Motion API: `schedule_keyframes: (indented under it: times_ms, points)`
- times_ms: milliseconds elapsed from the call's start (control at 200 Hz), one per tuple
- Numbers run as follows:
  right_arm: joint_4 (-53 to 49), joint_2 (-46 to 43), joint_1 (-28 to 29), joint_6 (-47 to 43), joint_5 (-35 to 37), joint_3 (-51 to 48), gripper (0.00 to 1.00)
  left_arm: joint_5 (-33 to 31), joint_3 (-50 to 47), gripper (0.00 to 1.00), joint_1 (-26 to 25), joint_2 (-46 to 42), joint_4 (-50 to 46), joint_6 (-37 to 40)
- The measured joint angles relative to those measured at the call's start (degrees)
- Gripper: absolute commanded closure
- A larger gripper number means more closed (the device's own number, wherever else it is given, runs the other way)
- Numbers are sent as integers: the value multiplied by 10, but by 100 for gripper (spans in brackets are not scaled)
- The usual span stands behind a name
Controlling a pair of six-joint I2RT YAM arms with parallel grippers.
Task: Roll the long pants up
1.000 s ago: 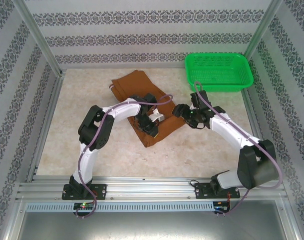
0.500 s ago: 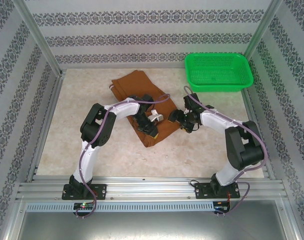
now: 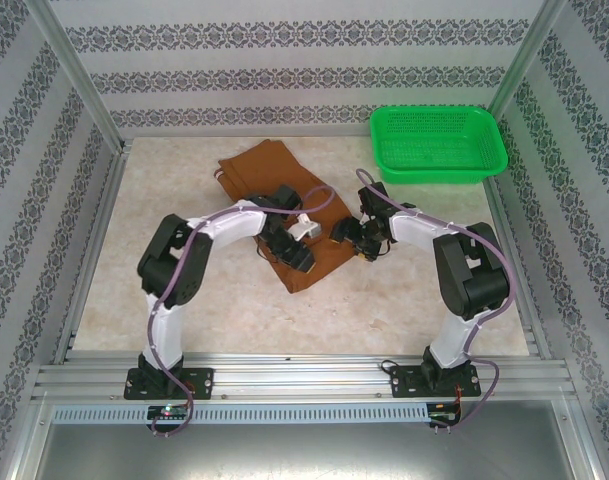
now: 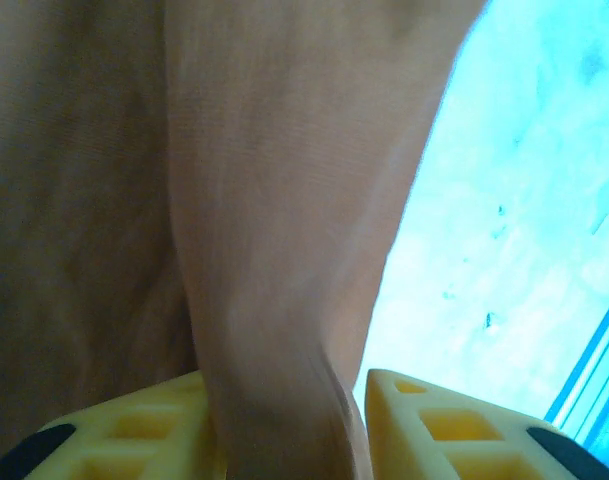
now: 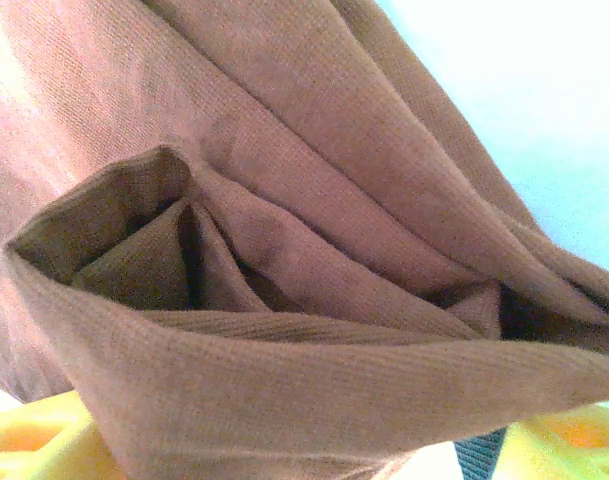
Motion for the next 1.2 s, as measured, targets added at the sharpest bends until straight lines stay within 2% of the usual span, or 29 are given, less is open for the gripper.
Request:
schedule_keyframes:
  times_ms: [145,200,270,330,435,540,769,1064,1199]
  points:
    - [0,4,0,0,-3,1,22,-64,2,63,-7,-63,8,-1]
    - [1,7,0,0,-6,3,22,-80,2,72,-13,-77,9,-4]
    - [3,8,0,0,-9,4,22,-87,1,87,-27,-90,10,-7]
    - [4,9,0,0,-10,5,22,-85,-4,94,-46,-101,15,0]
    - [5,11,0,0,-13,7,22,-63,-5,97,-78,-100,18,3]
    - [6,11,0,0,-13,7,23,-57,-6,100,-85,-80,21,3]
    - [6,11,0,0,-13,6,22,-90,-40,98,-55,-26,38,-11]
    - [10,11,0,0,-17,6,23,-104,-43,78,-49,3,50,-21]
    - [14,11,0,0,-20,5,23,-186,-52,64,-85,-16,58,-17]
